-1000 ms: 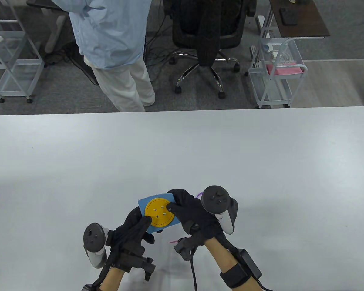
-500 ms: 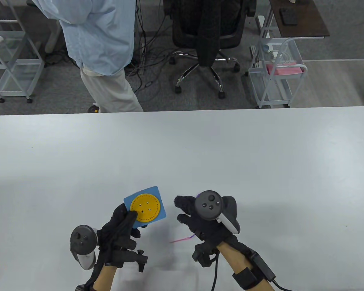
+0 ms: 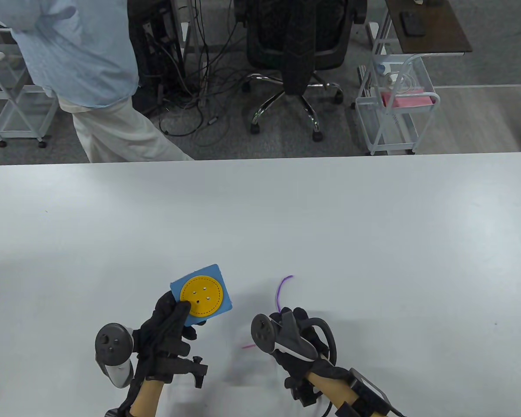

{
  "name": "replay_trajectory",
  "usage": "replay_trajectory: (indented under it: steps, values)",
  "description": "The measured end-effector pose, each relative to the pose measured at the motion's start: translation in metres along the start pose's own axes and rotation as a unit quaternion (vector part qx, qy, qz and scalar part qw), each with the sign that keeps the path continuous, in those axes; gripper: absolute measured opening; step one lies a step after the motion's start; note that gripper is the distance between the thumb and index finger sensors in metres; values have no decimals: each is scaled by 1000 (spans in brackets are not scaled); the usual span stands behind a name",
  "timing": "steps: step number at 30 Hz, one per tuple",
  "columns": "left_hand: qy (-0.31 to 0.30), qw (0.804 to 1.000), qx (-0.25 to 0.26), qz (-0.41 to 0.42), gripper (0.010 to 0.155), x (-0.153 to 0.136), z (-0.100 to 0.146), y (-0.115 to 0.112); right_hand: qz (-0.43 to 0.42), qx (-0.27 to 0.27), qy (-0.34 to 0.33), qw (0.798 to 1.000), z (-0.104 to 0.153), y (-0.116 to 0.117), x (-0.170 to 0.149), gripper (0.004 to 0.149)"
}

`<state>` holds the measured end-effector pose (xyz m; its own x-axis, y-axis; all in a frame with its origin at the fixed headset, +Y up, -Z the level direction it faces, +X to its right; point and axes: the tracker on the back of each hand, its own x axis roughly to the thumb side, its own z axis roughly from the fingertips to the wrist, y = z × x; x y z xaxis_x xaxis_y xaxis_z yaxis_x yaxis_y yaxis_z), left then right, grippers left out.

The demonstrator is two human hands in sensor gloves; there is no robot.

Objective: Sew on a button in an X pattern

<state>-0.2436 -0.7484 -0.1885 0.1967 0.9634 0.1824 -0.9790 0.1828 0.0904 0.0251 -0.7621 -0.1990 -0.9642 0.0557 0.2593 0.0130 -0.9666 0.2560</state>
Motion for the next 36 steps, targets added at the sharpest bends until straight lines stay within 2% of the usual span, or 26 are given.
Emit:
replay_trajectory:
  steps: [12,20,28,32,36]
  values:
    - [18,999,26,-2,41,0,1,4,-13,-23,0,1000,0,4,2,38]
    - [25,999,30,17,41,0,2,5,36,-50,-6,998,6,7,12,36]
    - [31,998,33,43,41,0,2,7,54,-40,-1,998,6,8,14,37]
    - [41,996,30,74,41,-1,2,7,15,-57,3,998,7,0,8,36]
    - [58,991,20,122,41,-3,1,6,-40,-94,11,995,9,-24,-1,36]
